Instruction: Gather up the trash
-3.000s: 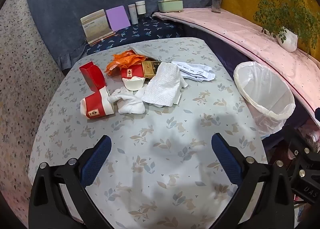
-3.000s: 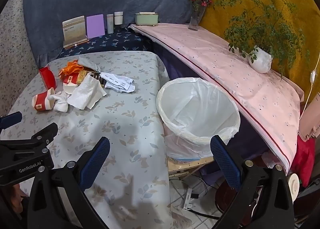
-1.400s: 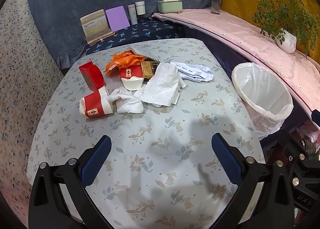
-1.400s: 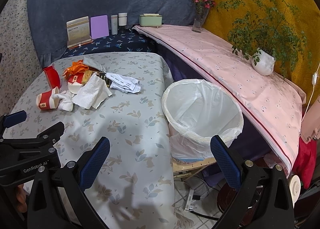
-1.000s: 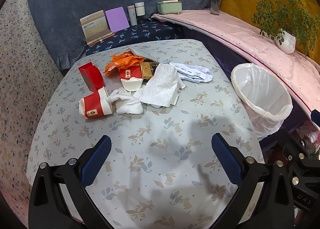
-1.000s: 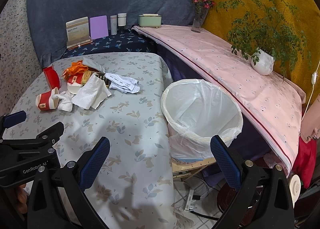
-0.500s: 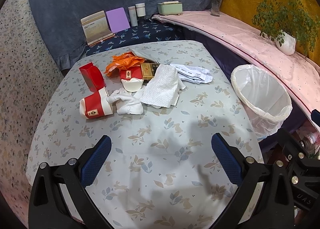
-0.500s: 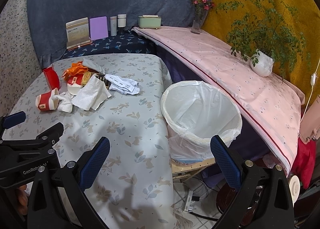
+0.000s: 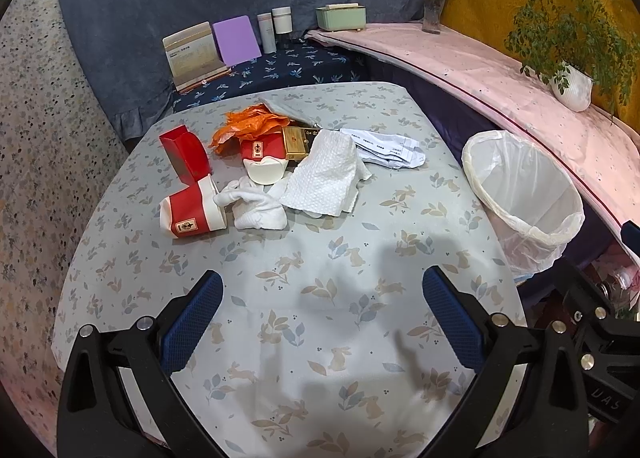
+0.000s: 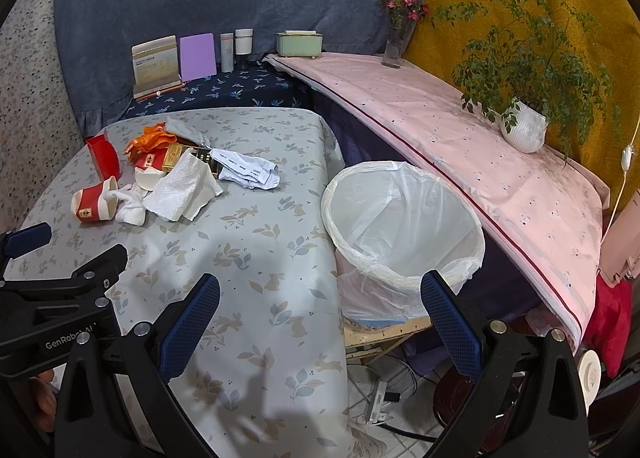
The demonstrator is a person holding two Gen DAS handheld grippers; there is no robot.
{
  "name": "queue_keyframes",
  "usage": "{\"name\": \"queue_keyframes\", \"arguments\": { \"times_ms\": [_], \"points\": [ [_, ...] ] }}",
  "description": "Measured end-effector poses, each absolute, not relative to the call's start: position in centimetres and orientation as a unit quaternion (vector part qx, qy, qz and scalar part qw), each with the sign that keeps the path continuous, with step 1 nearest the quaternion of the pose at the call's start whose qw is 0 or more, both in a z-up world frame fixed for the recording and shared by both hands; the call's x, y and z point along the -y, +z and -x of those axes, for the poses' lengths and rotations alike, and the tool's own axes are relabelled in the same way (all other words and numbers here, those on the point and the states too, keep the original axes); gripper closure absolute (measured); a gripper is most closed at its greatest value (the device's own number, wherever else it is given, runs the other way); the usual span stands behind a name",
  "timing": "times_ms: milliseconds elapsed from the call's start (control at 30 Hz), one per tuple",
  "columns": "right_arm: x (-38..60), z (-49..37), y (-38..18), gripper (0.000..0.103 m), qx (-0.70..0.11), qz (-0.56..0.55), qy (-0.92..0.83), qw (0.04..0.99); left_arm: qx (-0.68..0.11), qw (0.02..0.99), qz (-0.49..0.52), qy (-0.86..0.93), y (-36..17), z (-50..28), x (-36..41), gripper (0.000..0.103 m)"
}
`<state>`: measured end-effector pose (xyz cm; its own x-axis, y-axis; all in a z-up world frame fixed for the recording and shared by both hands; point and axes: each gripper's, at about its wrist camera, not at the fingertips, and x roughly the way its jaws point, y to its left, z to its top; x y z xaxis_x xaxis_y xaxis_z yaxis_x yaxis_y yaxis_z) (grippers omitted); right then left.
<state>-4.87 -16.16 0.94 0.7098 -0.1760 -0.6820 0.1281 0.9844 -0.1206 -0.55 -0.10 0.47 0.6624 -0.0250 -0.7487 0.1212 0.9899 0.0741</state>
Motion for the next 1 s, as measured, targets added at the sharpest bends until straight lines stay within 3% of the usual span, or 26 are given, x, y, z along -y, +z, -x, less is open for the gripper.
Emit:
{"name": "queue_keyframes", "arguments": {
  "times_ms": [1000],
  "points": [
    [16.36,4.57,0.93,0.007,-0.37,0.024,-0.084,0.925,-0.417,0.906,-0.054,-0.043,0.21,0.18,-0.08,0.008]
  ]
}}
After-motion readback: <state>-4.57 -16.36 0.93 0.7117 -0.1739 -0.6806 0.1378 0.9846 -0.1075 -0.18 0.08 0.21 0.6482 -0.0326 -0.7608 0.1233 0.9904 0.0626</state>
